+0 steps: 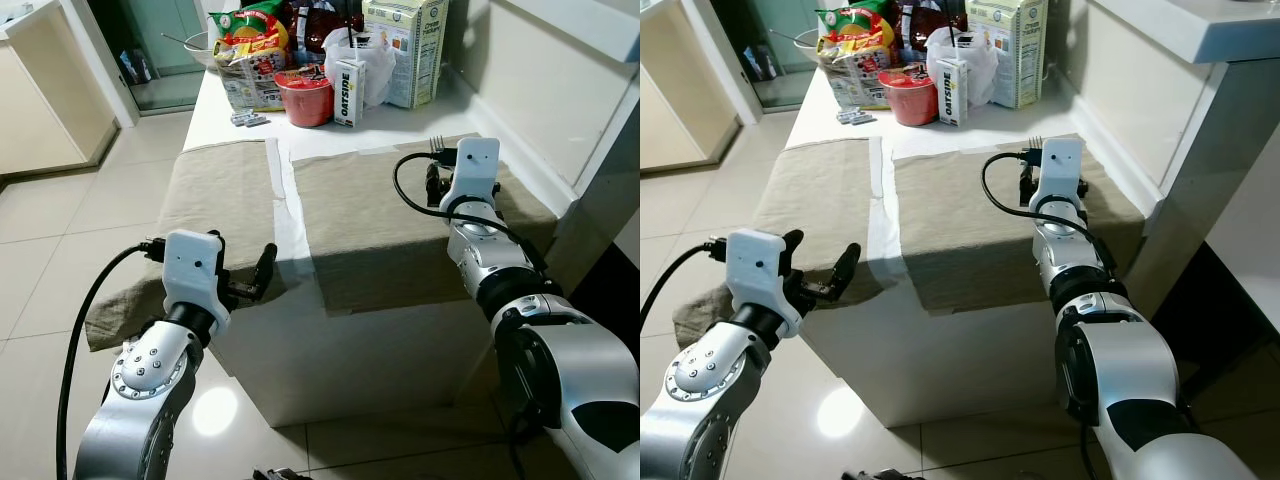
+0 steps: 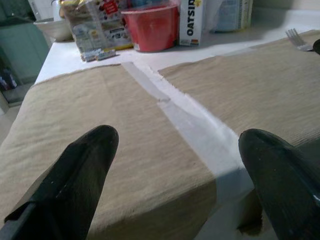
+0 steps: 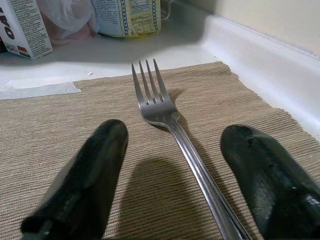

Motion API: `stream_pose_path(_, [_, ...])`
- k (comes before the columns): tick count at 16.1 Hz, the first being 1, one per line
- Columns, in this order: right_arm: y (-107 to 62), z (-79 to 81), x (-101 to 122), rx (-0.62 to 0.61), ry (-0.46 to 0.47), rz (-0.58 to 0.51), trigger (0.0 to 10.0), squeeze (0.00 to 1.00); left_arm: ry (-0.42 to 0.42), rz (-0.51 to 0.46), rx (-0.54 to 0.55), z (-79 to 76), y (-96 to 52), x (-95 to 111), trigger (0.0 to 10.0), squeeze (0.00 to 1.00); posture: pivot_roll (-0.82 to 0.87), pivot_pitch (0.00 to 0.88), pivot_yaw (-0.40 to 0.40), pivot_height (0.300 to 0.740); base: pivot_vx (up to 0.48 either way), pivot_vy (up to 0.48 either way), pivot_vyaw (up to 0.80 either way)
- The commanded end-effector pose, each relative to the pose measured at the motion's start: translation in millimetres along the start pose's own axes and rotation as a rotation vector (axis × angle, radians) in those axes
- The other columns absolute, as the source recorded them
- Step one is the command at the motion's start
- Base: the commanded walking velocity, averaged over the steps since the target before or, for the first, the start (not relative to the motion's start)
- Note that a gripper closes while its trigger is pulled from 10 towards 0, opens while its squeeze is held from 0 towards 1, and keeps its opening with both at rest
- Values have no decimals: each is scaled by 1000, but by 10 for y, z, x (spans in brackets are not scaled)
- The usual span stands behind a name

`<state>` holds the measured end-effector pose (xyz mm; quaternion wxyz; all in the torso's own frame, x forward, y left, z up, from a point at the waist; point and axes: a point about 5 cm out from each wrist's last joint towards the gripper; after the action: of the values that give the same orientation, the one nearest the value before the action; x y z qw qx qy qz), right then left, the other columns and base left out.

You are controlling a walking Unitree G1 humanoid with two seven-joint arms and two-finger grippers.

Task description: Setting the table

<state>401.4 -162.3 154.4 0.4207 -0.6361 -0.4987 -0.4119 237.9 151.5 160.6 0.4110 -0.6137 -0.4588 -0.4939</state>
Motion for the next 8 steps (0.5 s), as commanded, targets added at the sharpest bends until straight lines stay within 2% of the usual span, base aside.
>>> stream_pose_path(1, [-78,129,-332,49,16,148,0,0,13,7,2,10,3,28,10000,0,5,61,152,740,0,0,0])
stream_pose_path(8, [-121,244,-408,90,19,175,0,0,11,34,9,-7,40,71,10000,0,3,68,158,740,0,0,0])
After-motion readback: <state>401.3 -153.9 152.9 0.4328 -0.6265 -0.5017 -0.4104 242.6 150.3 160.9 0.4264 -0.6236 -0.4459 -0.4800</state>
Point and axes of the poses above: a point about 5 cm out from each wrist's last joint towards the gripper, its own y axis pointing out of the wrist towards the gripper, its own x axis along the axis of the wrist's last joint, z = x × y, and after that the axes turned 13 degrees about -y, right-handed
